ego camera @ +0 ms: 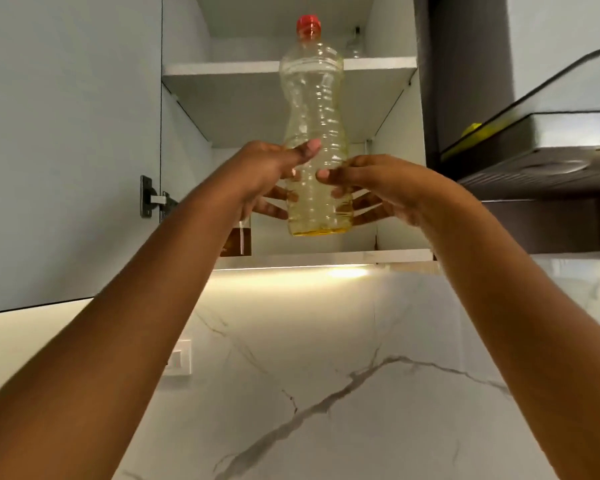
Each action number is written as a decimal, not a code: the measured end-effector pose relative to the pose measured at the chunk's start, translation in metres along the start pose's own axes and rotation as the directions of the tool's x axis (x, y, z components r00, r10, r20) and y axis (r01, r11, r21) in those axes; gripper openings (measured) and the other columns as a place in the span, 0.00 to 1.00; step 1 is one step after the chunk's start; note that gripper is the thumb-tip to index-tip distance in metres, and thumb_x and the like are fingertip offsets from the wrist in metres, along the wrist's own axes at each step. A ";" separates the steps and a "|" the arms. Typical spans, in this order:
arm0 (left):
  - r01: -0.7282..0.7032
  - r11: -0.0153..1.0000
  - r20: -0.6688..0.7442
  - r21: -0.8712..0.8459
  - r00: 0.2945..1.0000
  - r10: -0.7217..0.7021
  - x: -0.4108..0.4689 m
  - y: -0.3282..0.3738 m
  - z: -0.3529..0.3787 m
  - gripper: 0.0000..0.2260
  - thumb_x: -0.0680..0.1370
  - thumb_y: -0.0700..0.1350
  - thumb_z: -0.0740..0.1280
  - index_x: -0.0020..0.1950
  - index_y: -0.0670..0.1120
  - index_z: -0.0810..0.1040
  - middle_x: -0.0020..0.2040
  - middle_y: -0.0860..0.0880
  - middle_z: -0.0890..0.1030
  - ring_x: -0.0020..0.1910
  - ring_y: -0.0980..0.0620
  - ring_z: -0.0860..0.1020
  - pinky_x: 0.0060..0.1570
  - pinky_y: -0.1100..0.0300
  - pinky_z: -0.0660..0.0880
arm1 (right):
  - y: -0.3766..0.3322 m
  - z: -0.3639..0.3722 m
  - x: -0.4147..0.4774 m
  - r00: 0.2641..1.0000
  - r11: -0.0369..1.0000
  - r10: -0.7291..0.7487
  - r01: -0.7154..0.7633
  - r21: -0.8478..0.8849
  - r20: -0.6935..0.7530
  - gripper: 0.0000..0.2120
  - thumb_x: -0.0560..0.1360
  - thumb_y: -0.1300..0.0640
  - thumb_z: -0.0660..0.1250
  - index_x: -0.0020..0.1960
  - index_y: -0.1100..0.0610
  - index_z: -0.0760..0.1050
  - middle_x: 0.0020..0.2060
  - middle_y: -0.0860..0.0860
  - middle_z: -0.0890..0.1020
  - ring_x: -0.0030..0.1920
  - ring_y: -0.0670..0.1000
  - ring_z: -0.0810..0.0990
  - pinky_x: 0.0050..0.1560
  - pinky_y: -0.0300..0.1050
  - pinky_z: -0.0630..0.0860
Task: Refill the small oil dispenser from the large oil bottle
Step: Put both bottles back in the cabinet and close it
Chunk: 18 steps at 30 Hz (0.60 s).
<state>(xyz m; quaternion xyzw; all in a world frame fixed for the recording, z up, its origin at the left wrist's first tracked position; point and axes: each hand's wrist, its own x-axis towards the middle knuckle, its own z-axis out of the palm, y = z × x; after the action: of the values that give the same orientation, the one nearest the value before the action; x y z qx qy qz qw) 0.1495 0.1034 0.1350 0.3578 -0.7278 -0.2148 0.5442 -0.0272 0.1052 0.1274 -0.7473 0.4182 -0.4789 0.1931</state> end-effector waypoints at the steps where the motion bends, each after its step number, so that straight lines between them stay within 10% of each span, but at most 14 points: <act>1: 0.016 1.000 -0.003 -0.014 1.000 -0.016 0.012 -0.002 0.001 0.25 0.72 0.60 0.69 0.62 0.43 0.76 0.57 0.45 0.81 0.50 0.43 0.81 0.45 0.46 0.81 | 0.002 -0.002 0.012 1.000 1.000 0.014 -0.014 0.005 0.000 0.24 0.72 0.45 0.69 0.63 0.56 0.71 0.53 0.53 0.79 0.50 0.53 0.80 0.46 0.44 0.79; 18: 0.213 0.975 0.034 -0.068 0.977 -0.211 0.097 -0.079 0.030 0.19 0.74 0.52 0.71 0.58 0.42 0.74 0.53 0.45 0.77 0.48 0.47 0.78 0.37 0.50 0.78 | 0.079 0.007 0.111 0.969 0.970 0.215 -0.226 0.089 0.123 0.18 0.72 0.54 0.71 0.58 0.59 0.72 0.49 0.54 0.76 0.50 0.55 0.78 0.54 0.50 0.77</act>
<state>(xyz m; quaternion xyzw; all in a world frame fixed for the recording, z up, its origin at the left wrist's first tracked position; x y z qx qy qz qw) 0.1290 -0.0236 0.1321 0.4109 -0.6846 -0.3023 0.5207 -0.0344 -0.0305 0.1310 -0.7111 0.4620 -0.4323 0.3066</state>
